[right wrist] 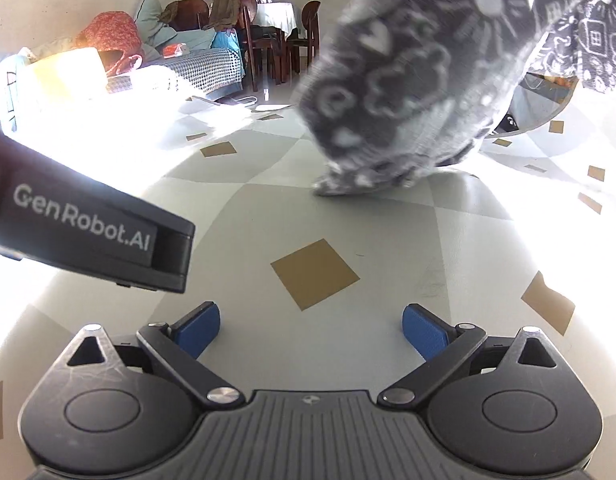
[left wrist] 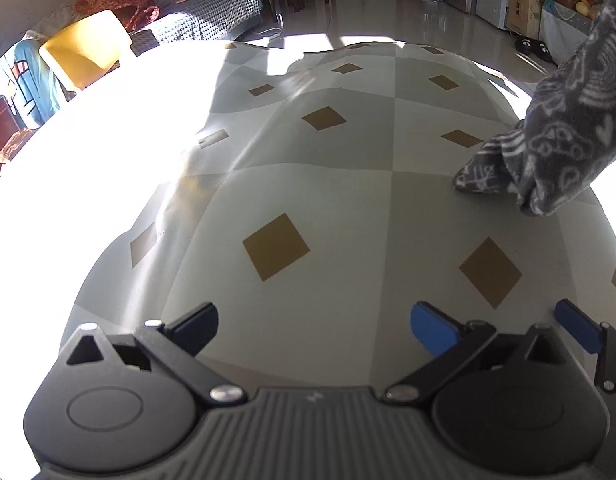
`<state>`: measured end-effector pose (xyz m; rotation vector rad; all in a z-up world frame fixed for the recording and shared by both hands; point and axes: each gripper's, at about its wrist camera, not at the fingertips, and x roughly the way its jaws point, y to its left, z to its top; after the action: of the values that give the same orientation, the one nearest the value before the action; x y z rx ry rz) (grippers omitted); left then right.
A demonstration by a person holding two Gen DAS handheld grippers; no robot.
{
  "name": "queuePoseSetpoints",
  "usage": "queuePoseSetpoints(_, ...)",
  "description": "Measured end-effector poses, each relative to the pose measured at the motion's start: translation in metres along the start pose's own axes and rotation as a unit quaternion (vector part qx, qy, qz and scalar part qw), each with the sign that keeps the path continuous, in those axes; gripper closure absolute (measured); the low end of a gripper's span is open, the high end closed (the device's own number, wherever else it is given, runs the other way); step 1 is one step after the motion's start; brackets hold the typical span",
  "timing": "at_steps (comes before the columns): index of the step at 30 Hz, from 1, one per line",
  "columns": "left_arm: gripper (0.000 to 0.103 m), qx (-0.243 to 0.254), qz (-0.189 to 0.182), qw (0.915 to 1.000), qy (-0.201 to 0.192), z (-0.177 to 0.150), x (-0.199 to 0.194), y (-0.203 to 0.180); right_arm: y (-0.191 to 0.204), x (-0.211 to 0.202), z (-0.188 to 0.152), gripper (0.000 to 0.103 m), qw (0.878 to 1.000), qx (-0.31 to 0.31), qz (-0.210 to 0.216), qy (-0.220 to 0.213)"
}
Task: Fold clothes
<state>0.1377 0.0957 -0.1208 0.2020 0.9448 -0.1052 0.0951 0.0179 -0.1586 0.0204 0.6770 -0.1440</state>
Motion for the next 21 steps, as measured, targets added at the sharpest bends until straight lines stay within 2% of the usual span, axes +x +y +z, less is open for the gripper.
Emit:
queuePoseSetpoints(5, 0.000, 0.010, 0.005, 0.9997, -0.021, 0.003, -0.010, -0.007, -0.001, 0.002, 0.001, 0.003, 1.000, -0.001, 0.000, 0.001)
queuePoseSetpoints(11, 0.000, -0.005, -0.002, 0.9998, -0.017, 0.004, -0.015, -0.005, 0.000, 0.004, 0.001, 0.002, 1.000, 0.000, 0.000, 0.001)
queuePoseSetpoints(21, 0.000, -0.016, 0.014, 0.9997, -0.009, 0.005, -0.008, 0.006, -0.001, 0.004, 0.001, 0.002, 1.000, 0.000, 0.000, 0.001)
